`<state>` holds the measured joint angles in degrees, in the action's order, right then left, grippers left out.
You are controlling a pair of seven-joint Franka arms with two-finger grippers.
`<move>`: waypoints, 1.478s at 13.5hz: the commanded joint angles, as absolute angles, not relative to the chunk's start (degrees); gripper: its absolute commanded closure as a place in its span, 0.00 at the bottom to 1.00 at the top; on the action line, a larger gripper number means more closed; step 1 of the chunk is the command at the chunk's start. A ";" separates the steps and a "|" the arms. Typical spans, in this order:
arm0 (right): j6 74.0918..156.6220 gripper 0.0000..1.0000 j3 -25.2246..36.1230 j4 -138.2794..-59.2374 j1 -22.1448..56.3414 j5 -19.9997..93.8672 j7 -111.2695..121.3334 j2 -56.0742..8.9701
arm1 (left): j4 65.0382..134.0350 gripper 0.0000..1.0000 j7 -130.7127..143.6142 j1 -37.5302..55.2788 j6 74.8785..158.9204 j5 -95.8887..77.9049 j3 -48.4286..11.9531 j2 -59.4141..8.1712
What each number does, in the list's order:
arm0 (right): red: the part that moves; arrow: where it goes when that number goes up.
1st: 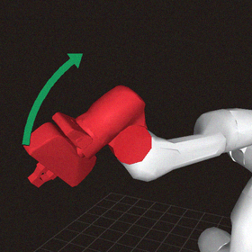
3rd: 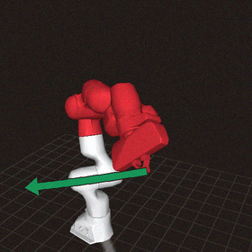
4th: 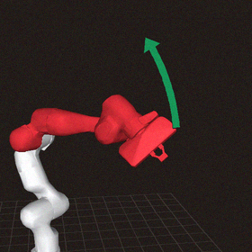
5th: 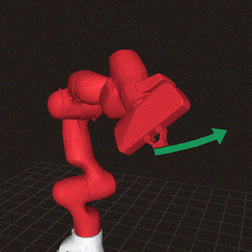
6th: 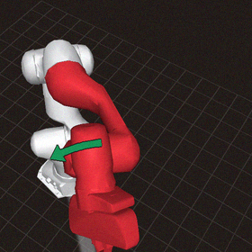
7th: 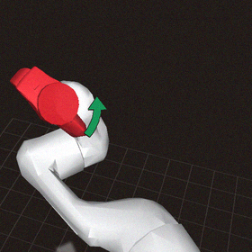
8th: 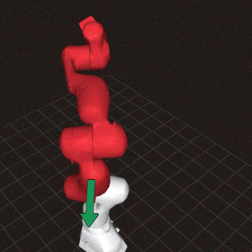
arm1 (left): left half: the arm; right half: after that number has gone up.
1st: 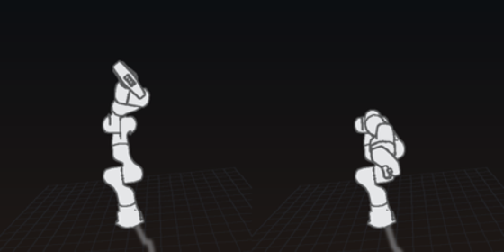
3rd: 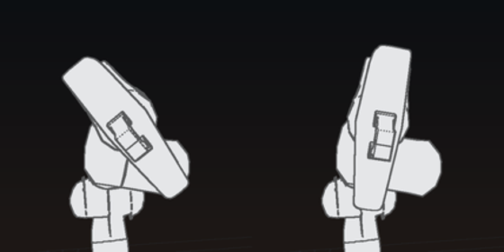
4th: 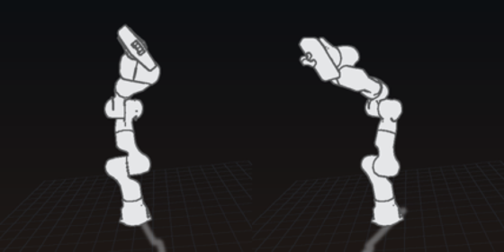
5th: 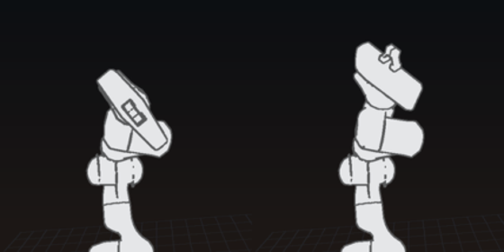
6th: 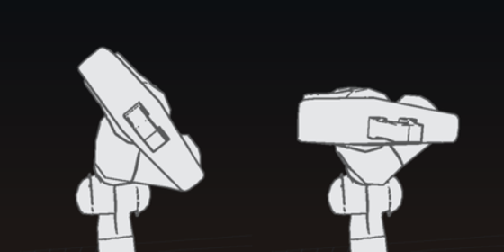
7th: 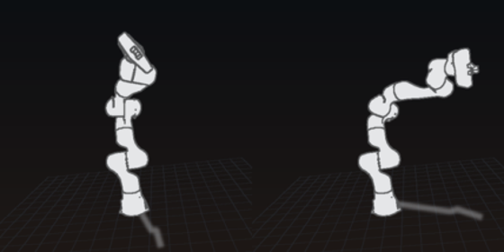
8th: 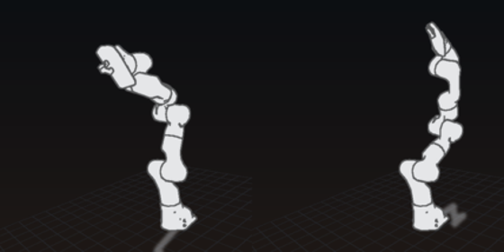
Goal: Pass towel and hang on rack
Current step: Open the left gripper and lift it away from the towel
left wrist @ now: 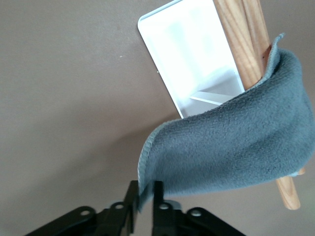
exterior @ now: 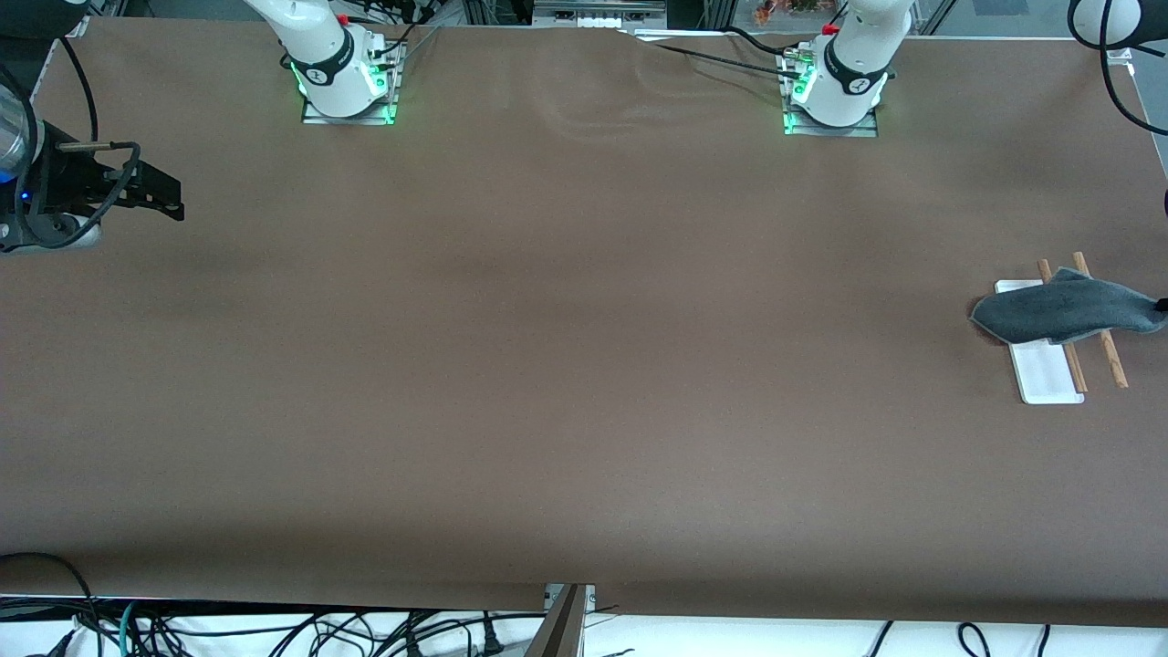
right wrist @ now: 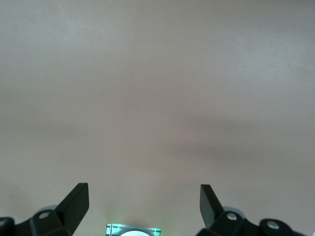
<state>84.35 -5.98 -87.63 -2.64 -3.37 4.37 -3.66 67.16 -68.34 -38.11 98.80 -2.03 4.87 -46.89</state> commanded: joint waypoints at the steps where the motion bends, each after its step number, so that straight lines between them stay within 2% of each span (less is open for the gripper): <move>1: 84.55 0.00 -6.50 -87.46 -2.90 -3.69 4.04 -2.99 | 64.87 0.00 -69.35 -38.50 98.70 -2.90 4.57 -48.43; 4: 84.55 0.00 -6.50 -86.84 -2.90 -3.69 4.13 -3.60 | 63.72 0.00 -69.26 -38.15 98.26 -3.16 3.70 -46.33; 7: 84.55 0.00 -6.50 -86.84 -2.90 -3.69 4.13 -3.60 | 63.81 0.00 -69.00 -37.36 98.00 -8.25 2.47 -40.10; 11: 84.64 0.00 -6.50 -86.84 -2.90 -3.78 4.13 -3.69 | 63.90 0.00 -59.19 -29.64 92.12 -7.74 1.41 -32.45; 15: 84.64 0.00 -6.50 -86.84 -2.90 -3.78 4.22 -3.69 | 63.98 0.00 -42.22 -20.33 87.37 -7.12 1.75 -29.10; 17: 84.64 0.00 -6.50 -86.84 -2.90 -3.78 4.22 -3.69 | 67.30 0.00 -33.28 -14.61 87.63 -3.97 2.11 -24.98; 20: 84.73 0.00 -6.50 -86.75 -2.90 -3.78 4.13 -4.21 | 77.67 0.00 -15.70 -9.86 88.15 -3.52 1.85 -16.72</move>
